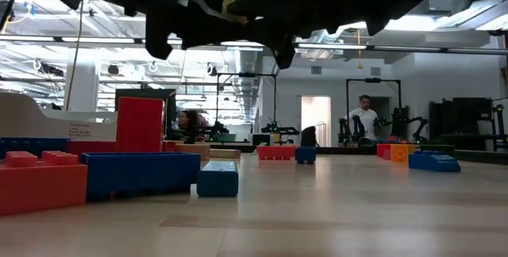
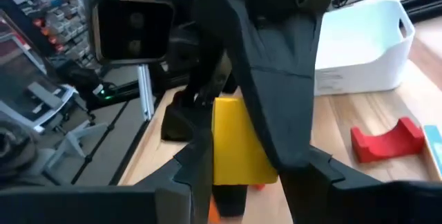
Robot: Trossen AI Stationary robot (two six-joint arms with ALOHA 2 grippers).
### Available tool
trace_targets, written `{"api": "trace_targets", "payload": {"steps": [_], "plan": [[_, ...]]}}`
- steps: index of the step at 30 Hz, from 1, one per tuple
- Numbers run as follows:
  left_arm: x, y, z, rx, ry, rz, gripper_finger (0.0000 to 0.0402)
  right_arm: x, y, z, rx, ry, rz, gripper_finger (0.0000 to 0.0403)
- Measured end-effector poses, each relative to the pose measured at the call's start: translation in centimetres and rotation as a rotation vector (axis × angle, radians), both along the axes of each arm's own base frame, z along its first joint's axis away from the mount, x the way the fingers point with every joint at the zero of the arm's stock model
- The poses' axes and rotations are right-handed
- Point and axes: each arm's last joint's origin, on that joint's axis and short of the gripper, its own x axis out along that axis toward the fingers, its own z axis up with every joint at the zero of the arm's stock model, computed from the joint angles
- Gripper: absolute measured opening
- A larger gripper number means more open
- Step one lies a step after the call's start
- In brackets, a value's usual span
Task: Sort blocks by size
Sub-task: Put the yellow small block into the white bin
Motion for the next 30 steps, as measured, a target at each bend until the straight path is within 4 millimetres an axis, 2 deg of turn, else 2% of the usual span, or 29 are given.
{"api": "trace_targets", "payload": {"steps": [6,16,24,30], "plan": [[0.1,-0.2,0.1,0.01,-0.002,0.01,0.0227,0.0,0.0,0.0,0.001,0.0,0.004,0.0163],[0.0,-0.1,0.0,0.017,0.002,0.048,0.0143,0.0,0.0,0.0,0.024,0.005,0.0,0.0167],[0.0,-0.1,0.0,-0.07,-0.015,0.07,0.0131,-0.1,0.0,0.0,0.007,0.007,0.004,0.0222],[-0.1,0.1,-0.5,-0.073,0.039,0.095,0.0114,-1.3,-0.6,1.2,0.003,0.074,-0.011,0.0243]]}}
